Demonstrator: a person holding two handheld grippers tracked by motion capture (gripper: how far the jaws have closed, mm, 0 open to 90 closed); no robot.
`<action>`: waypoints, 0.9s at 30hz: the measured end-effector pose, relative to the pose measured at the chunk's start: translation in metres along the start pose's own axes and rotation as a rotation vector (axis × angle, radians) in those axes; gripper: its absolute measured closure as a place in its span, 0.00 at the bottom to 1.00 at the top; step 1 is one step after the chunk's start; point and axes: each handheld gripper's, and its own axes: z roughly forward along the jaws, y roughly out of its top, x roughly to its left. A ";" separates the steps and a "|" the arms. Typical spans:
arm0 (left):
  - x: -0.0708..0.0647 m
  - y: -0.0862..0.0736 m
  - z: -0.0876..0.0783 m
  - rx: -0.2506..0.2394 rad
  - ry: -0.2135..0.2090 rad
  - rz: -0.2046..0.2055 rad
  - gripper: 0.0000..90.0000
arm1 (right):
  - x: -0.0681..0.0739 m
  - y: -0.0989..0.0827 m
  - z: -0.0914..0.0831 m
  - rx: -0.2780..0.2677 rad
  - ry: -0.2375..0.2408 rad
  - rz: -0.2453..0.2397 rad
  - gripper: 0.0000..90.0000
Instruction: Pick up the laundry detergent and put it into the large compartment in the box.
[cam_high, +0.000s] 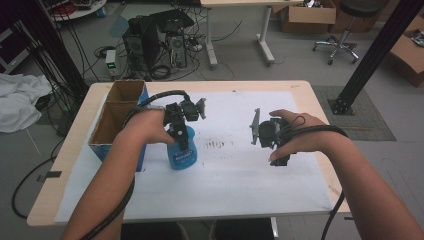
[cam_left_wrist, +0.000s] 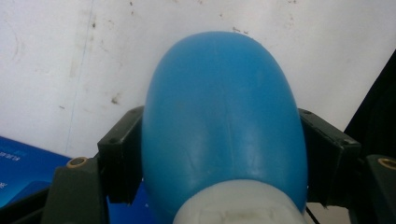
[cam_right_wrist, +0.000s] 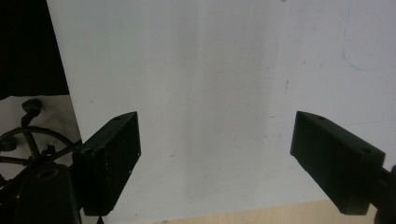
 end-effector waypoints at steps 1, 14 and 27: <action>0.000 0.000 0.000 -0.001 -0.003 -0.001 0.31 | 0.000 0.000 0.000 0.000 0.001 -0.001 0.18; 0.000 0.001 0.002 0.007 -0.001 -0.007 0.37 | 0.000 0.000 0.002 0.005 -0.002 0.004 0.18; -0.003 0.000 0.002 0.014 0.052 0.012 0.43 | 0.000 -0.001 0.005 0.002 0.004 0.011 0.18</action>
